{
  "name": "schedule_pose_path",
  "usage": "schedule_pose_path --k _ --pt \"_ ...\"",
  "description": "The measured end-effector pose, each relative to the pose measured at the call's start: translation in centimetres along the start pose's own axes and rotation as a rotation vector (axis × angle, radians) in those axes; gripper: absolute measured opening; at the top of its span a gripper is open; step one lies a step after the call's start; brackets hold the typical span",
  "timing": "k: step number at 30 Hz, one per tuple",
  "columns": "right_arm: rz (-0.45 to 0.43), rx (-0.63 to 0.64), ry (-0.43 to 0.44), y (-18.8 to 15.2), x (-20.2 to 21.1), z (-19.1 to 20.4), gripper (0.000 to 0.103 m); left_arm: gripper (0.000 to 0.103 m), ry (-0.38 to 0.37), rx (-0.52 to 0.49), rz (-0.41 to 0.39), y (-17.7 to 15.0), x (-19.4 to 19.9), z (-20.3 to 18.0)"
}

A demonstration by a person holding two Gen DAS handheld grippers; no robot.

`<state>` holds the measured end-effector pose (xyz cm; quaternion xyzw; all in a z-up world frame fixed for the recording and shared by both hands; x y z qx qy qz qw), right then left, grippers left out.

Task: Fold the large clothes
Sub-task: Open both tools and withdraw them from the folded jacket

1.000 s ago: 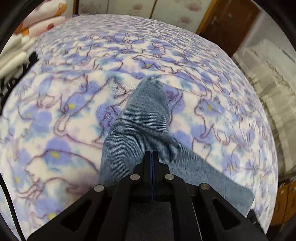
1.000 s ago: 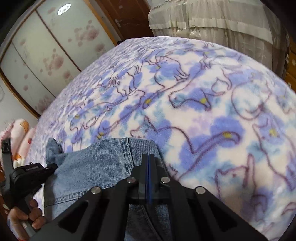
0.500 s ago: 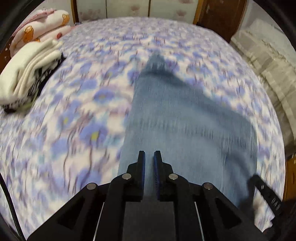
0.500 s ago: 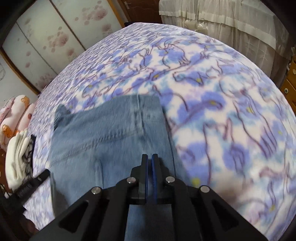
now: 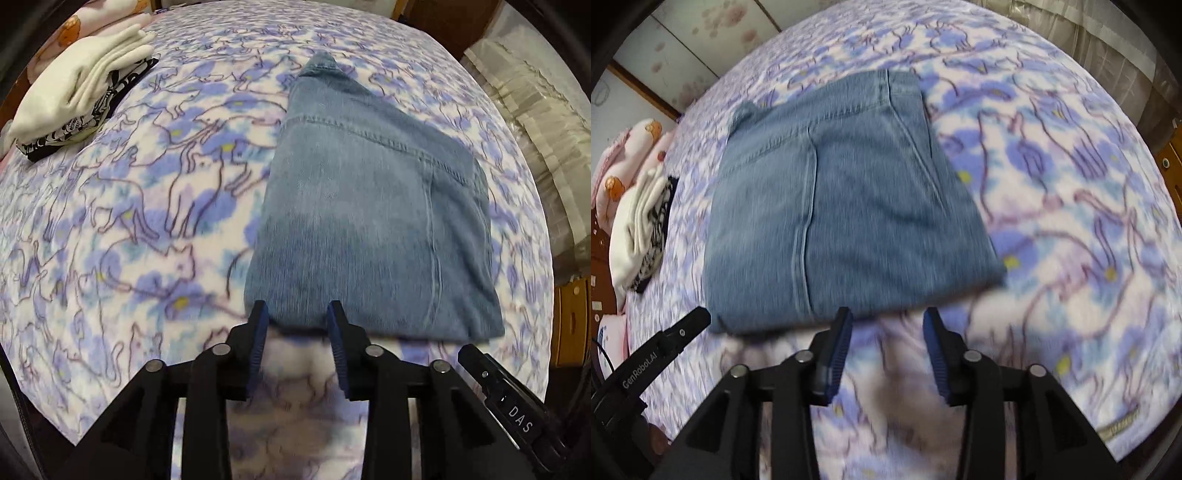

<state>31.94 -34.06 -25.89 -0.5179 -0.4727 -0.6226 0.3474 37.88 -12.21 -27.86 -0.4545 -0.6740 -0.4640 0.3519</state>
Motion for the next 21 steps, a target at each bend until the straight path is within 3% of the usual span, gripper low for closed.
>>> schedule_pose_path --k 5,10,13,18,21 --pt "0.007 0.017 -0.011 -1.3 1.4 0.3 0.055 0.050 -0.007 -0.005 0.031 -0.8 1.0 -0.4" --pt "0.005 0.044 0.007 -1.3 2.9 0.9 0.076 0.051 -0.014 -0.022 0.058 -1.0 1.7 -1.0" --pt "-0.005 0.041 0.014 -0.9 3.9 0.9 0.079 0.056 -0.013 -0.044 0.062 -0.7 2.2 -1.4" --pt "-0.011 0.053 0.000 -0.2 4.9 1.2 0.089 0.086 -0.005 -0.070 0.031 -0.1 3.5 -2.0" --pt "-0.015 0.039 -0.028 0.3 5.1 0.8 0.094 0.097 0.004 -0.077 0.004 0.5 4.1 -1.9"
Point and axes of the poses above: each gripper's, at about its wrist camera, not at the fingertips, and x roughly against the way its jaws point, z to its left, y to its top, the point moved 2 cm from there along -x, roughly the way its jaws point, and after that the axes turned 14 degrees about -y, right-handed, at the moved point
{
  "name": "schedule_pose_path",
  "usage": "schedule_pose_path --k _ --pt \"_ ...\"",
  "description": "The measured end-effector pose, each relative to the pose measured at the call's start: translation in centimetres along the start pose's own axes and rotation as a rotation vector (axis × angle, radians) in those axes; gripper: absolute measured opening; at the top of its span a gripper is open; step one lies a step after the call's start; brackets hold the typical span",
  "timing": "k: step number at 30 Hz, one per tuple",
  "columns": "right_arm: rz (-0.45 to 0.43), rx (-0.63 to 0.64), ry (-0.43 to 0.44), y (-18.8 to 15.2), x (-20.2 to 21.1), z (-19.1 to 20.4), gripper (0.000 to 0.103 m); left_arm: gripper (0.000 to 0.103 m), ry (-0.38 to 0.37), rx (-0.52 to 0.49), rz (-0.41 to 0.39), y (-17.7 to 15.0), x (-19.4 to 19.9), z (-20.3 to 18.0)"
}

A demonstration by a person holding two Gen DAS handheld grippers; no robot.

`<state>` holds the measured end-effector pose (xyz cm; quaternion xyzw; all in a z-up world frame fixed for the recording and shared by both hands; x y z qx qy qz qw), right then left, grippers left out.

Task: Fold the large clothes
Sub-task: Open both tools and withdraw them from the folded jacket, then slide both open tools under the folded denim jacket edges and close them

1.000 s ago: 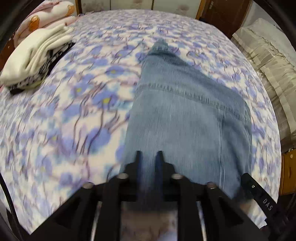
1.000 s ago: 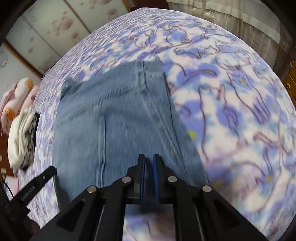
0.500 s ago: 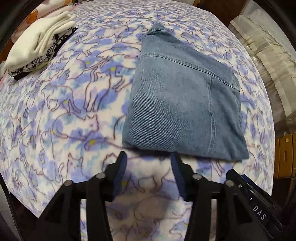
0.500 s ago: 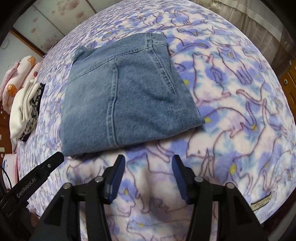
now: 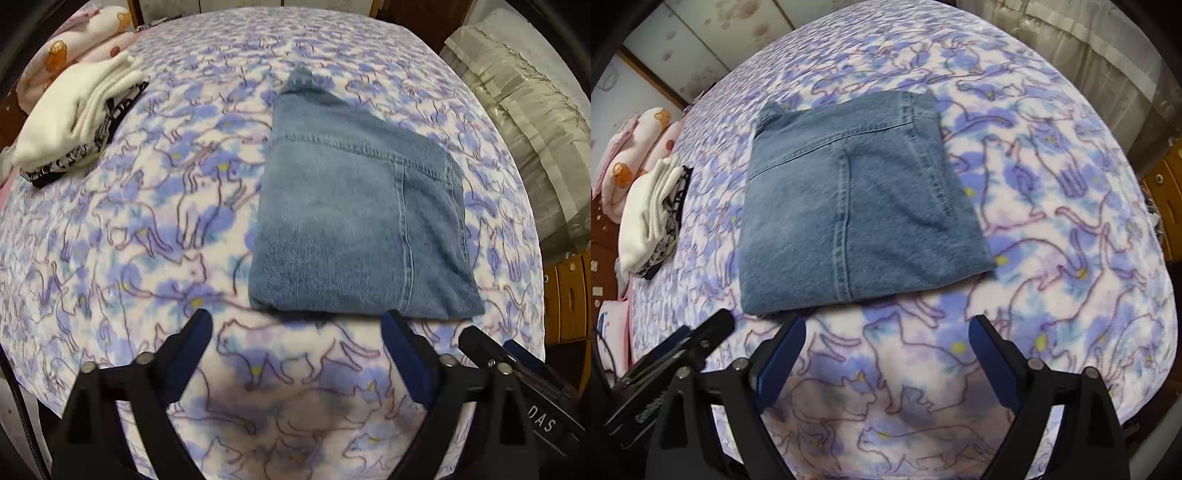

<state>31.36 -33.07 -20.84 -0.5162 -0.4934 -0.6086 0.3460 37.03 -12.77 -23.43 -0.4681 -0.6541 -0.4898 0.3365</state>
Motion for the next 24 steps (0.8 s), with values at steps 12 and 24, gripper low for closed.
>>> schedule_pose_path --k 12,24 --pt "0.030 0.012 -0.036 0.4 -0.8 -0.6 0.103 0.101 -0.010 0.032 0.027 0.4 -0.4 0.3" --pt "-0.028 0.093 0.031 2.5 -1.3 -0.6 0.103 0.100 -0.043 0.011 0.081 2.5 -2.4 -0.2"
Point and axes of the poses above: each gripper's, at about its wrist camera, not at the fingertips, and x roughly against the way its jaws point, z to its left, y to its top, the point moved 2 cm from there along -x, roughly the way its jaws point, and after that the axes turned 14 degrees about -y, right-handed, at the moved point
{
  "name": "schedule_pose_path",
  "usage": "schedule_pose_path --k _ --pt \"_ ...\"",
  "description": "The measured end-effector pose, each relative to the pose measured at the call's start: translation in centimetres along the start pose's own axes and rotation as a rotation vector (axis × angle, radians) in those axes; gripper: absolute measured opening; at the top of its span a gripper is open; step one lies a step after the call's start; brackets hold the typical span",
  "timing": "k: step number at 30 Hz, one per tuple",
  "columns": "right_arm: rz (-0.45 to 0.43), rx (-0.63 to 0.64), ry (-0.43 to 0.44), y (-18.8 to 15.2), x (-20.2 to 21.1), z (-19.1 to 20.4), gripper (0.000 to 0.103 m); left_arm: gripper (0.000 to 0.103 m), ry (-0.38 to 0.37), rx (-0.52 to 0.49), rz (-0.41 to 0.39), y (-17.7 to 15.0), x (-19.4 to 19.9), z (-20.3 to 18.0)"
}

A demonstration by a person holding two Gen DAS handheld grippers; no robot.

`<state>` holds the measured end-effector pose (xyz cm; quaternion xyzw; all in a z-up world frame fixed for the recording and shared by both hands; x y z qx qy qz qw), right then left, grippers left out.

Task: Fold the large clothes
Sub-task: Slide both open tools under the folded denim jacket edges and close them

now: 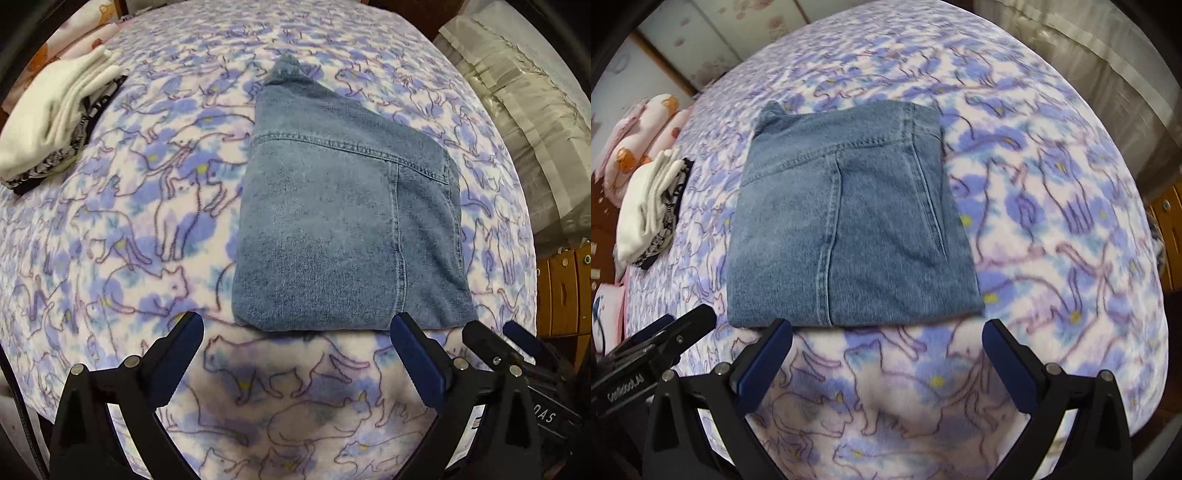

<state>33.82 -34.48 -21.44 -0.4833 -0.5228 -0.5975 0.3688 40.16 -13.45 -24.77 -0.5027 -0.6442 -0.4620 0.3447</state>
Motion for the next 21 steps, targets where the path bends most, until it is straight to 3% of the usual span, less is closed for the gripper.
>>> schedule_pose_path --k 8,11,17,21 --pt "-0.014 0.056 0.172 3.0 -4.0 -1.7 0.103 0.100 0.012 0.003 0.061 2.2 -2.2 1.2" --pt "0.028 0.013 0.292 4.4 -6.6 -2.9 0.103 0.100 -0.009 0.035 0.082 2.8 -3.1 2.0" --pt "0.123 0.003 0.386 5.8 -11.3 -4.2 0.103 0.100 -0.036 0.089 0.151 3.7 -5.4 4.3" --pt "0.149 0.020 0.504 5.9 -12.6 -4.4 0.103 0.100 -0.121 0.153 0.200 4.0 -7.3 5.9"
Point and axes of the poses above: each gripper's, at about its wrist camera, not at the fingertips, and x roughly against the way its jaws point, z to its left, y to its top, the point moved 2 cm from there along -x, roughly the way its jaws point, and after that the axes turned 14 degrees about -y, right-handed, at the moved point
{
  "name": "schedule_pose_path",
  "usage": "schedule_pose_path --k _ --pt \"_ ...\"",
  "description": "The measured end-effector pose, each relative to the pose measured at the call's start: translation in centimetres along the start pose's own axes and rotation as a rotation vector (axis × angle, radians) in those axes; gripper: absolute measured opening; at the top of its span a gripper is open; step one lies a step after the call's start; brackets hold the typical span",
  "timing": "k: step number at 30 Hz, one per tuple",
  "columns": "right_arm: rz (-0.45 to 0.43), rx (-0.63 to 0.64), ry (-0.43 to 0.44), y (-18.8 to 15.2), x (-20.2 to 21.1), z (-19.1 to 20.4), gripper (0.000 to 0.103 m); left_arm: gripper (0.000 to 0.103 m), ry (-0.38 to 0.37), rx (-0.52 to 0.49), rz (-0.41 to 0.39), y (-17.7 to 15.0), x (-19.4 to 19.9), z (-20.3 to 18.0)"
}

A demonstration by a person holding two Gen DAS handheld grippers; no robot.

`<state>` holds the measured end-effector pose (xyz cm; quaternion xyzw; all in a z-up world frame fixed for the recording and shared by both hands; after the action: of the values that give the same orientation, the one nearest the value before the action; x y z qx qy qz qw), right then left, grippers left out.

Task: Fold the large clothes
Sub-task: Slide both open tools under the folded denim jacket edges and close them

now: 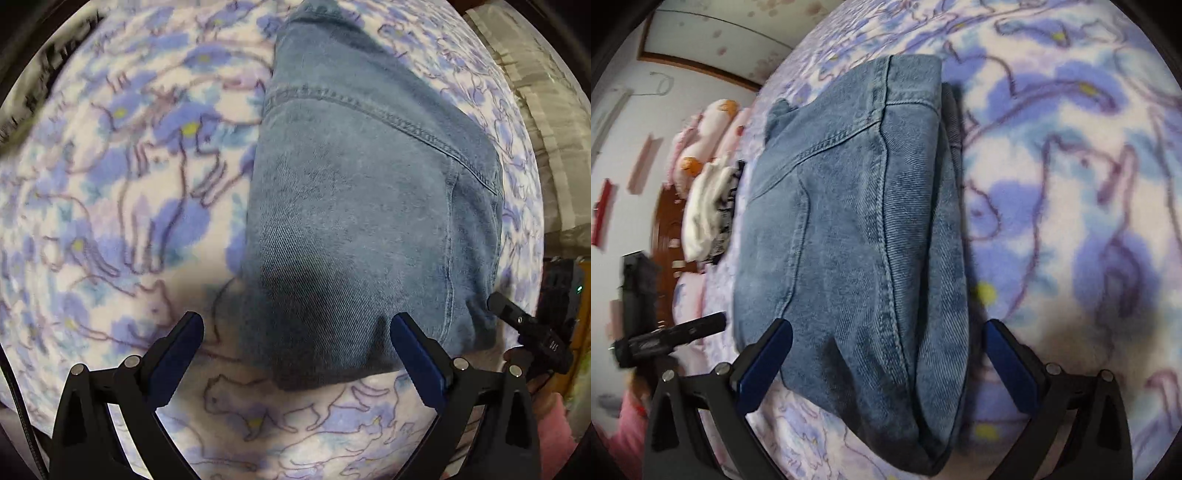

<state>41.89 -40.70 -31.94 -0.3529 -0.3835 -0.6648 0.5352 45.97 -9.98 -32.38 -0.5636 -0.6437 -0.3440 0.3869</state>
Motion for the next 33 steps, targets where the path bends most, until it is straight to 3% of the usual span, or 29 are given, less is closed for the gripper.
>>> schedule_pose_path --k 6,11,15,24,29,33 --pt "0.060 -0.034 0.180 1.1 -0.8 -1.7 0.103 0.100 -0.116 0.033 0.042 0.9 -2.3 2.0" --pt "0.137 -0.031 0.260 2.3 -2.2 -1.6 0.103 0.100 -0.217 0.006 0.067 2.1 -3.9 3.0" --pt "0.178 -0.044 0.287 3.0 -3.5 -1.0 0.103 0.100 -0.283 0.006 0.077 3.3 -5.2 3.3" --pt "0.231 -0.070 0.297 4.4 -5.2 0.1 0.103 0.102 -0.347 -0.020 0.066 6.0 -7.1 3.5" --pt "0.245 -0.096 0.284 5.1 -6.3 1.0 0.103 0.103 -0.393 0.013 0.044 6.5 -7.4 4.2" --pt "0.257 -0.143 0.251 5.7 -7.0 1.2 0.103 0.103 -0.389 0.073 0.013 6.3 -7.4 4.7"
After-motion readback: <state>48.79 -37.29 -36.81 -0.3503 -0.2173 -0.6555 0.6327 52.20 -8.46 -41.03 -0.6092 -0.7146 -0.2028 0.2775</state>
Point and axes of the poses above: each gripper's, at about its wrist camera, not at the fingertips, and x roughly against the way its jaws point, z to its left, y to its top, the point moved 2 cm from there along -x, roughly the way its jaws point, and after that the axes turned 14 degrees about -y, right-handed, at the moved point
